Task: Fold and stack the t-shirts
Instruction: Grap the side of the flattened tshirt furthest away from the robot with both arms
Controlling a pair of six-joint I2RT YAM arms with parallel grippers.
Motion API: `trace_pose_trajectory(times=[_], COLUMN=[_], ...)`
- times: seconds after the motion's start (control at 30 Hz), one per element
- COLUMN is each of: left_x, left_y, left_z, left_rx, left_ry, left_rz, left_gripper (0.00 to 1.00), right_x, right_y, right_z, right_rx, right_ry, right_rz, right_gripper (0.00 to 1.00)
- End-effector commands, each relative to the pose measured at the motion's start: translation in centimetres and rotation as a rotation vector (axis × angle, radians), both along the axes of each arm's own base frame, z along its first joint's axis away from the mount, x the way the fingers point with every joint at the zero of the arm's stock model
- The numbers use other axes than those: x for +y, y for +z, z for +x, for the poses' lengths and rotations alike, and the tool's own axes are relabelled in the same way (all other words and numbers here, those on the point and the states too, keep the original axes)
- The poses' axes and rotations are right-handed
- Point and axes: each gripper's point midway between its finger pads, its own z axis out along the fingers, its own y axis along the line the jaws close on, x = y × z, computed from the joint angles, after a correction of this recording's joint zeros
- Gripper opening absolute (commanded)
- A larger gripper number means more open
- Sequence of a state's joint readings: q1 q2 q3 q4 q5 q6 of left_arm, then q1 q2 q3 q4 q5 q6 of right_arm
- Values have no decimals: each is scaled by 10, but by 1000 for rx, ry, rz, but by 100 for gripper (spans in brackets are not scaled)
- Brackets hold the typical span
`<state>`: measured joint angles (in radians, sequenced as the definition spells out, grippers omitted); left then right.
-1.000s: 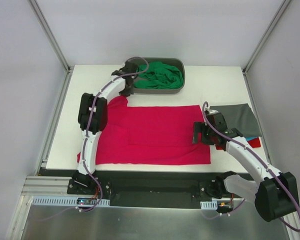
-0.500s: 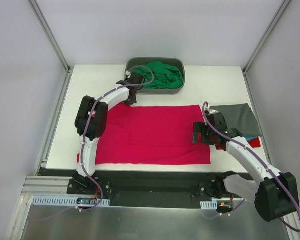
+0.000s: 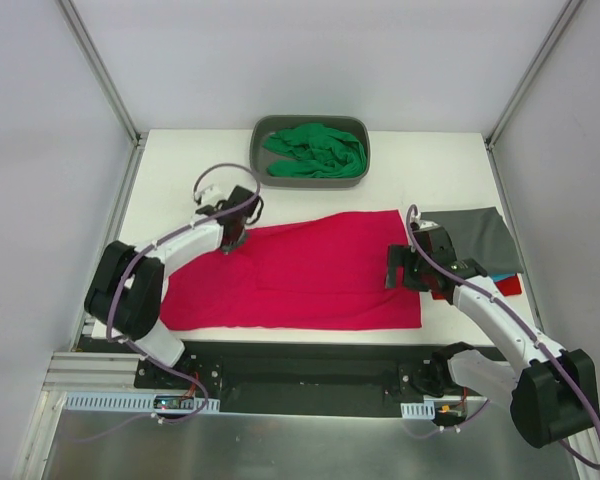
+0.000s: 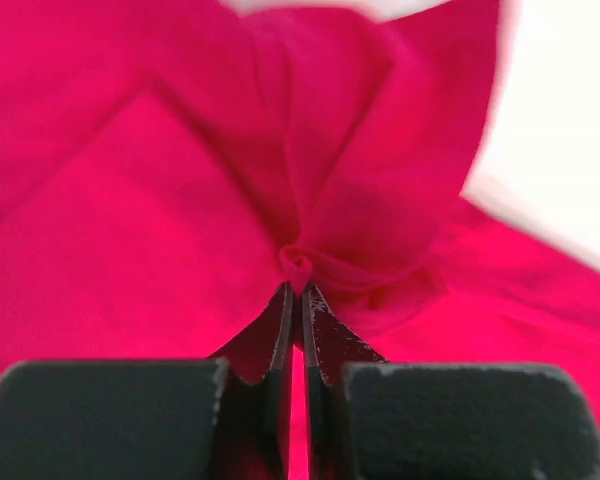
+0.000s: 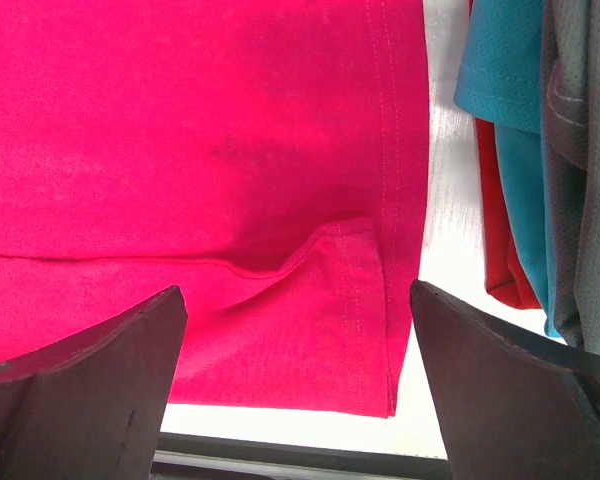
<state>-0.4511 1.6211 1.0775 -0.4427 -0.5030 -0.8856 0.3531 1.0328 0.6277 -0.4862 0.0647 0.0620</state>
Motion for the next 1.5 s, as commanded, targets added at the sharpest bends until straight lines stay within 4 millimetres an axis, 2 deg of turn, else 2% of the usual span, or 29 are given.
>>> trace_pose_trajectory(times=[0.0,0.07,0.13,0.17,0.23,0.27,0.4,0.5,0.53,0.57,0.63,0.73,0.8,0.9,0.97,1.03,1.17,1.27,1.47], left_x=[-4,-1,2,2,1,-1,-4,-6,-11,-17,-30,-45,-48,-40,-33,-32,-25,-30,-31], left_y=[-30,-34,-35,-33,-26,-19,17,50,60,70,76,77,70,66,53,41,17,2,-17], left_z=[-63,-80,-90,-92,-92,-90,-81,-69,-63,-55,-40,-17,-2,22,31,35,44,43,43], left_rx=[33,28,37,37,32,20,-43,-104,-108,-109,-76,-5,54,103,163,215,285,331,377], left_ry=[191,226,219,209,176,153,24,-87,-161,-233,-372,-505,-539,-535,-539,-552,-554,-565,-563], left_rz=[-107,-120,-126,-130,-129,-131,-121,-84,-63,-36,17,65,81,88,102,75,96,-8,-30], left_gripper=[0,0,18,33,51,59,73,97,99,99,99,99,99,89,84,78,75,66,64], right_x=[1,1,3,3,5,5,4,1,2,2,1,1,0,0,0,-1,-4,-2,-1], right_y=[0,-1,-3,-4,-4,-5,-4,-1,0,0,-1,-3,-4,-5,-6,-7,-10,-12,-14], right_z=[-4,-5,-5,-6,-6,-6,-5,-3,-2,-2,-1,-2,-2,-3,-4,-4,-4,-5,-7], right_rx=[10,17,21,27,25,25,21,12,9,6,10,17,19,24,27,26,32,41,44], right_ry=[8,11,11,12,13,15,12,7,8,9,8,12,18,20,24,21,17,27,30], right_rz=[14,15,23,24,32,33,26,14,15,17,13,4,1,2,0,-7,-20,-12,-4], right_gripper=[96,96,96,96,96,96,96,96,96,96,96,96,96,96,96,96,96,96,96])
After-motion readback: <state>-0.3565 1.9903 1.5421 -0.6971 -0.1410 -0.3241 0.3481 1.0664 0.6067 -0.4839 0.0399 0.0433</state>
